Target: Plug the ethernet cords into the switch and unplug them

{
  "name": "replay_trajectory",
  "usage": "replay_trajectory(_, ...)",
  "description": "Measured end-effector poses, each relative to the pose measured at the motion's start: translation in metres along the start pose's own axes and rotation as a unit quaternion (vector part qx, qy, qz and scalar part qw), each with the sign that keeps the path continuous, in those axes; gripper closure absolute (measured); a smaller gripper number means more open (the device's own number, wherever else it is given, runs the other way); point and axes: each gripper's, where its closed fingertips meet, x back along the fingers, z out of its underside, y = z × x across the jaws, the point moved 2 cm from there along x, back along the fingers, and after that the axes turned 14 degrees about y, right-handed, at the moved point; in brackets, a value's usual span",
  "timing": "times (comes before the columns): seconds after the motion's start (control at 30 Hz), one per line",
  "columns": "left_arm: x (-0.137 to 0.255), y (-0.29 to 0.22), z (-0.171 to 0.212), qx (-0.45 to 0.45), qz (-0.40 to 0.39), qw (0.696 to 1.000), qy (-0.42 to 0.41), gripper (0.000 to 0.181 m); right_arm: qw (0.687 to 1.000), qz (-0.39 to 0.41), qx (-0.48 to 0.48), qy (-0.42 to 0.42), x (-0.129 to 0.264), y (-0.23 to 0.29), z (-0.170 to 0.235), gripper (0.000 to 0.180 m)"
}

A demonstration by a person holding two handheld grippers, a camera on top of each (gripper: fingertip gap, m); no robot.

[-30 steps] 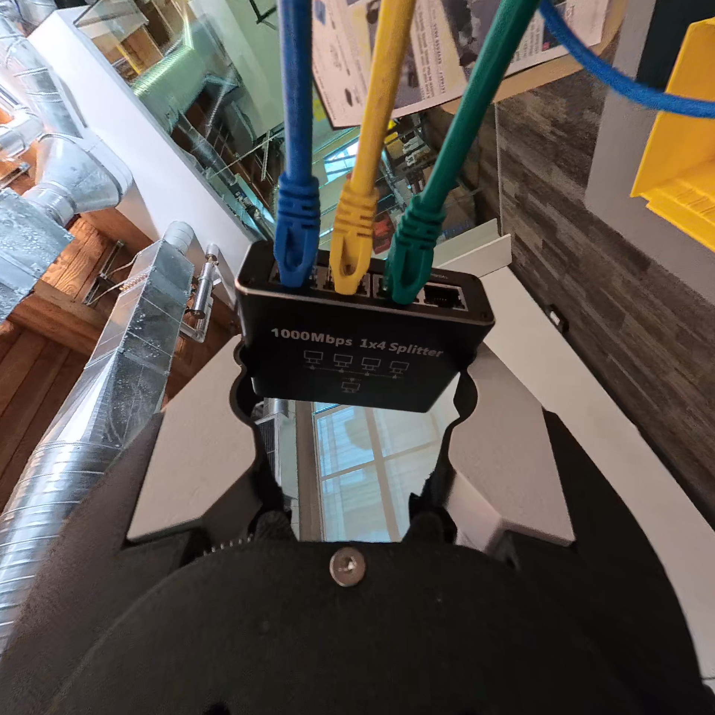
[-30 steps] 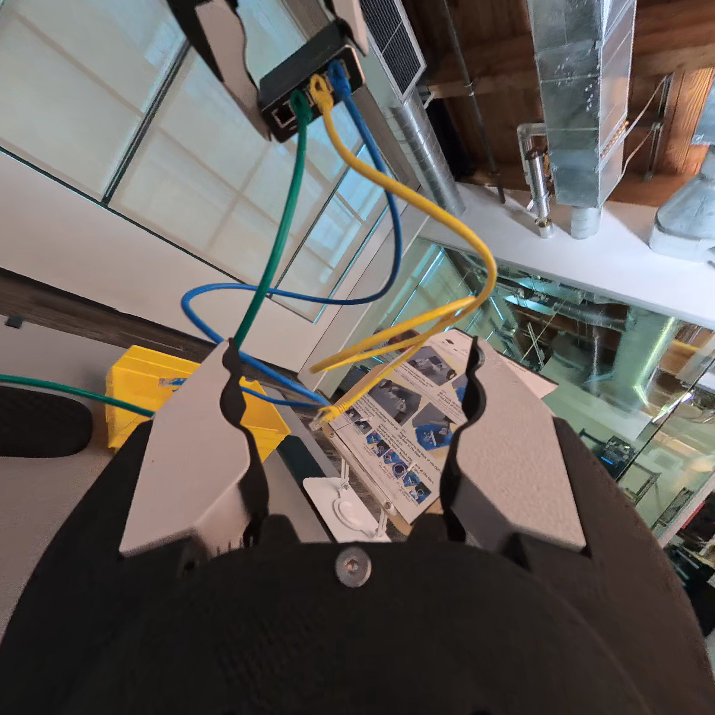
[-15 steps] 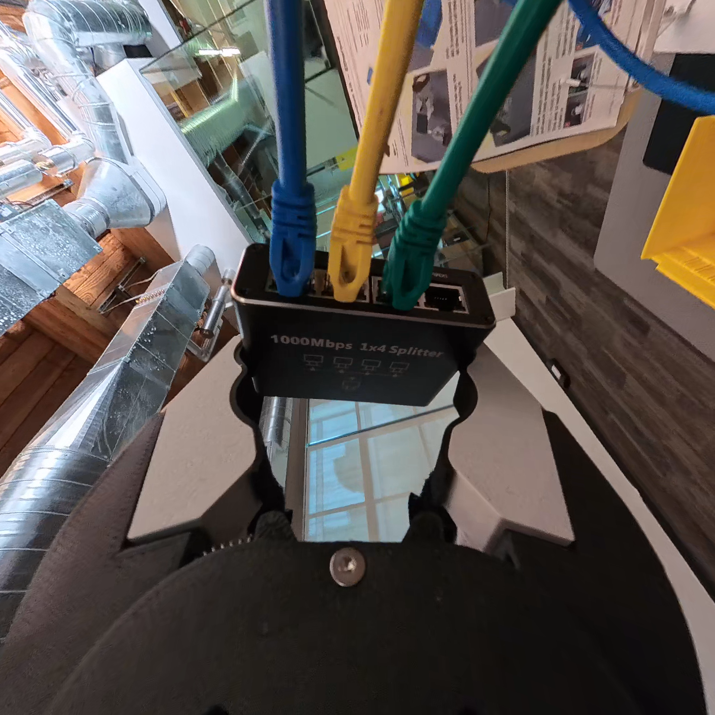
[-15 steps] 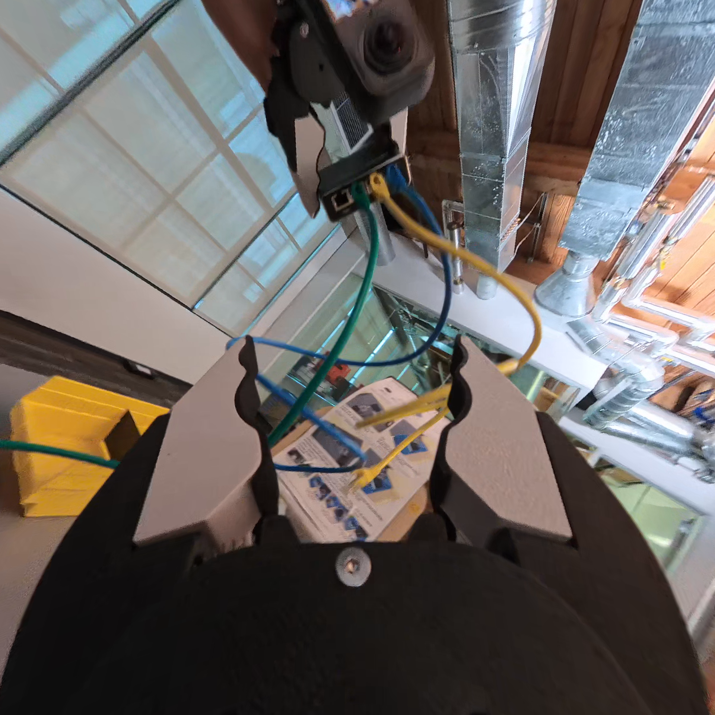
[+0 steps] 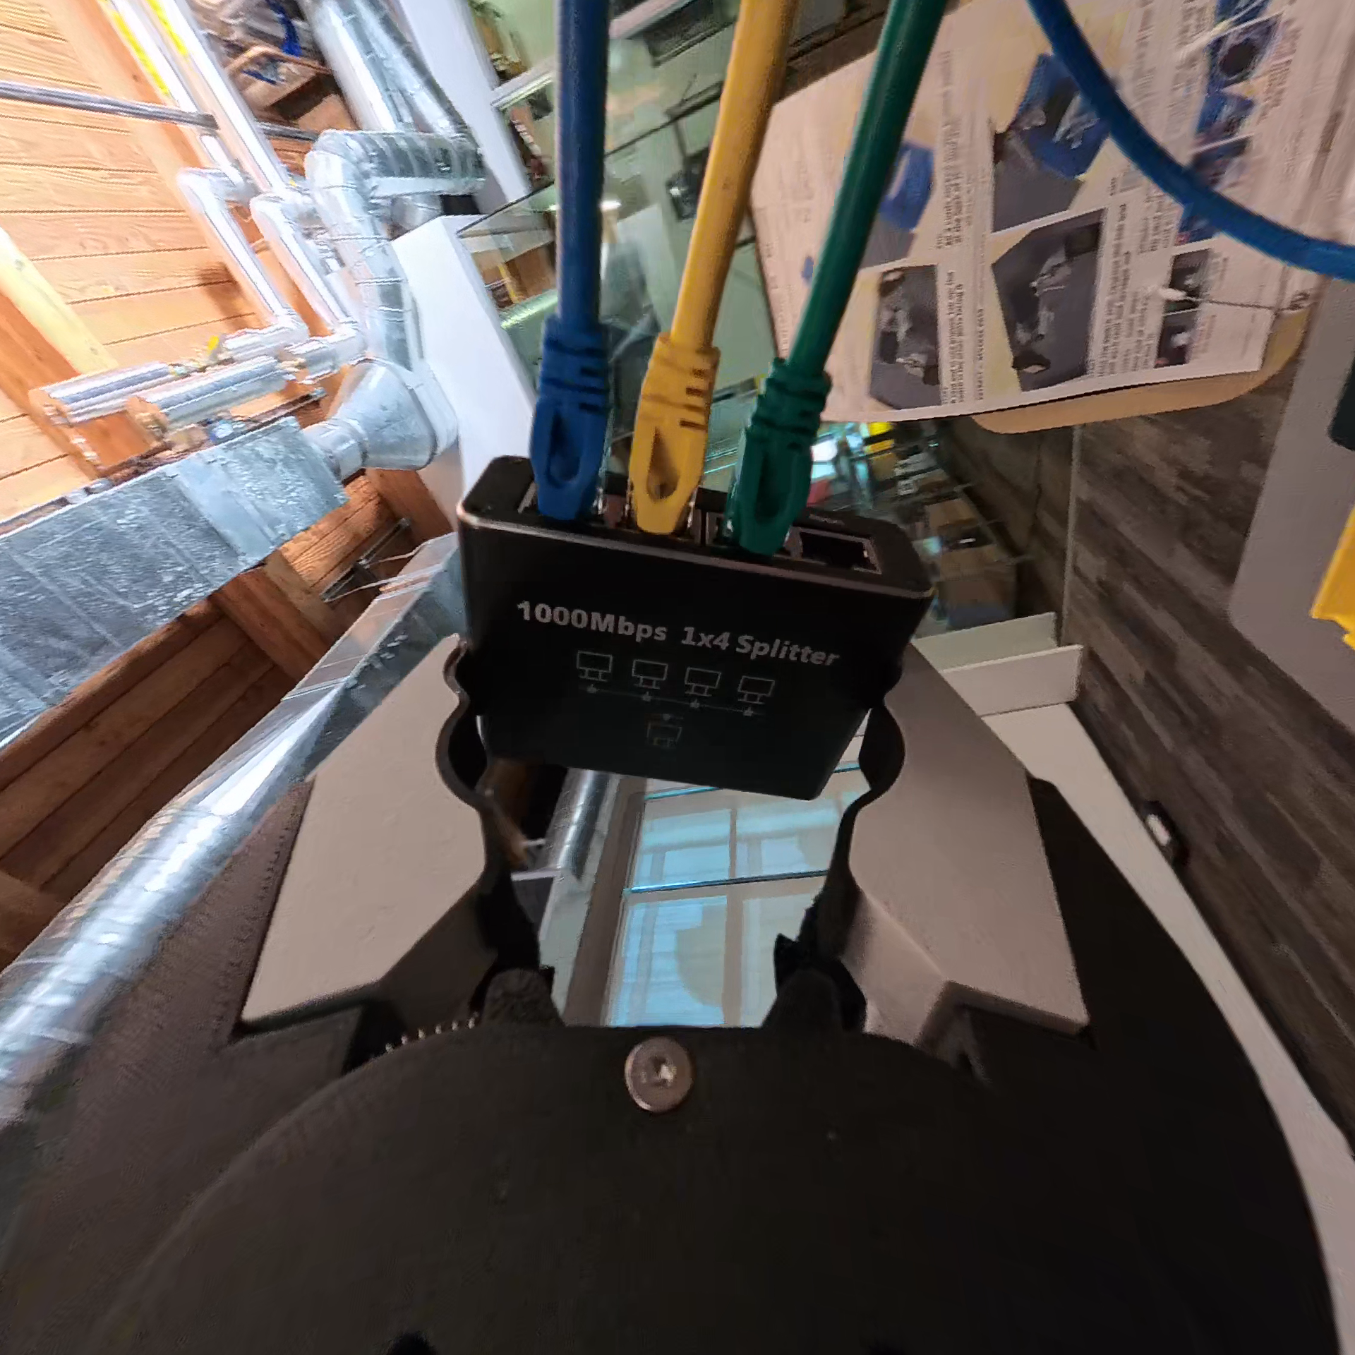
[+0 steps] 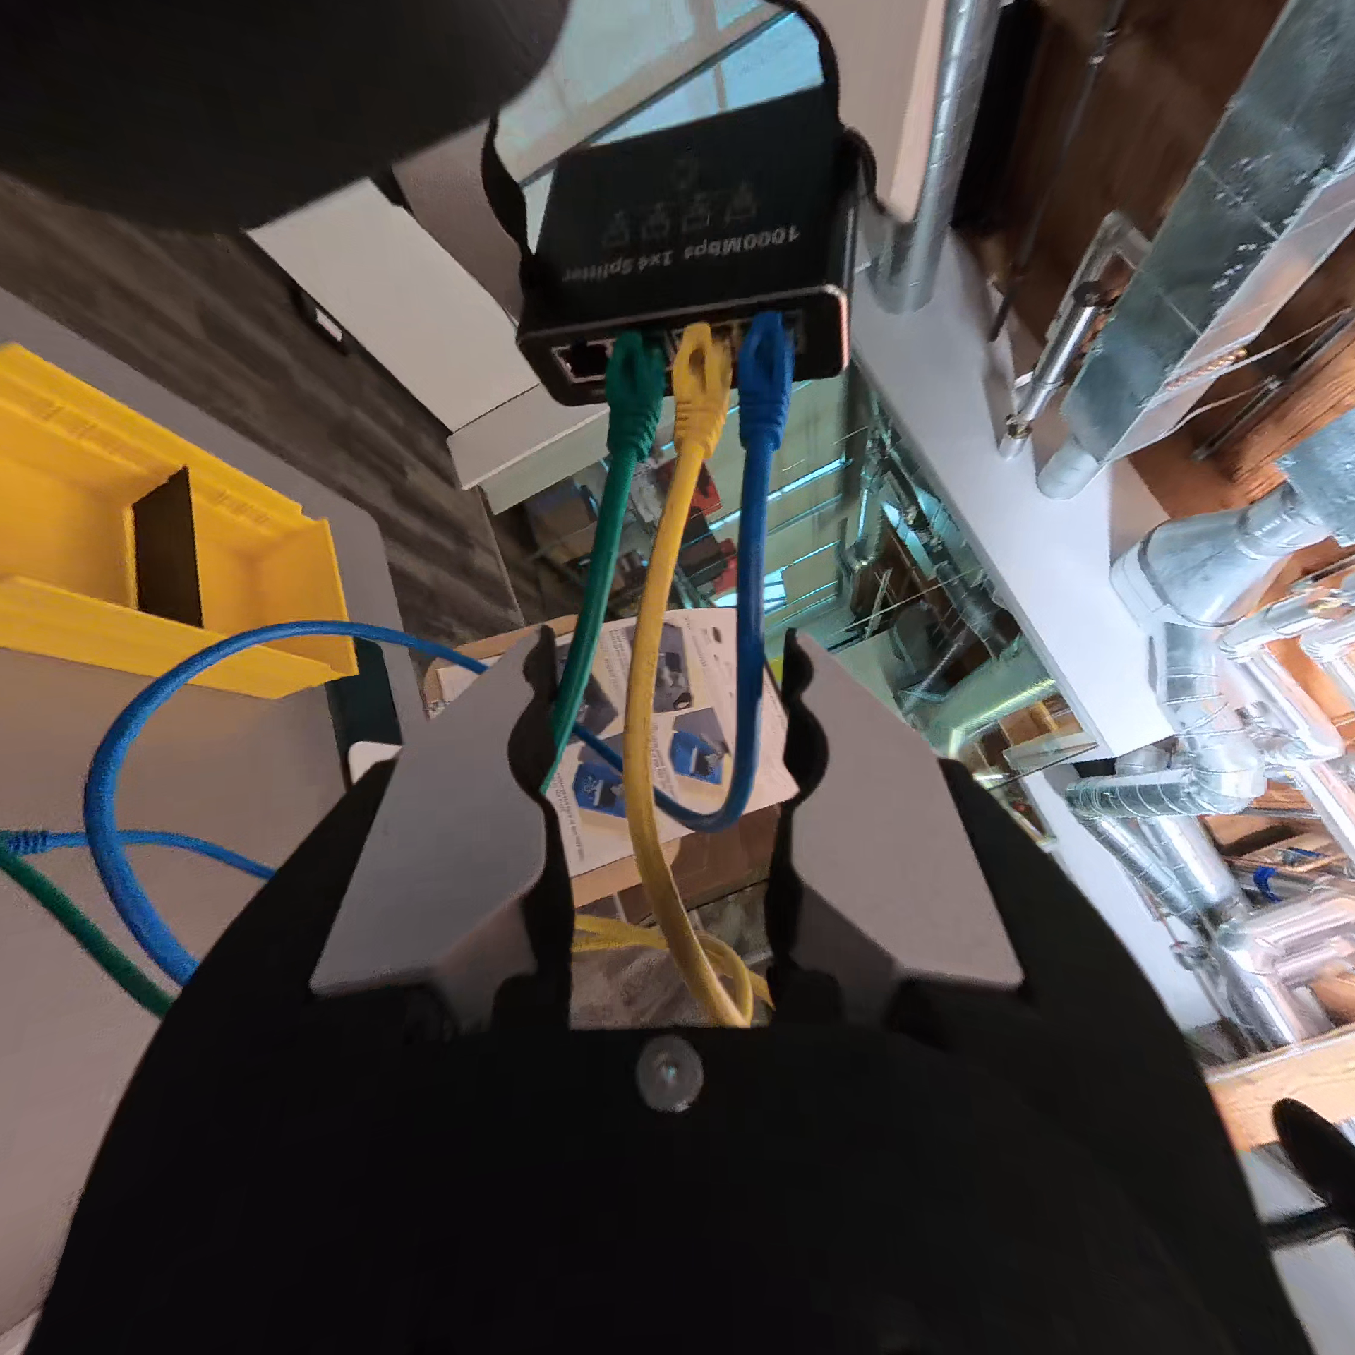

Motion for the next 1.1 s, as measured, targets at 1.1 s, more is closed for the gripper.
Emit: replay_trajectory(1.1,-0.104,0.057,-0.031,0.207,-0.052,0.974,-0.083,0.076,0.975,0.108,0.144,0.128,-0.087,-0.136,0.024,0.179)
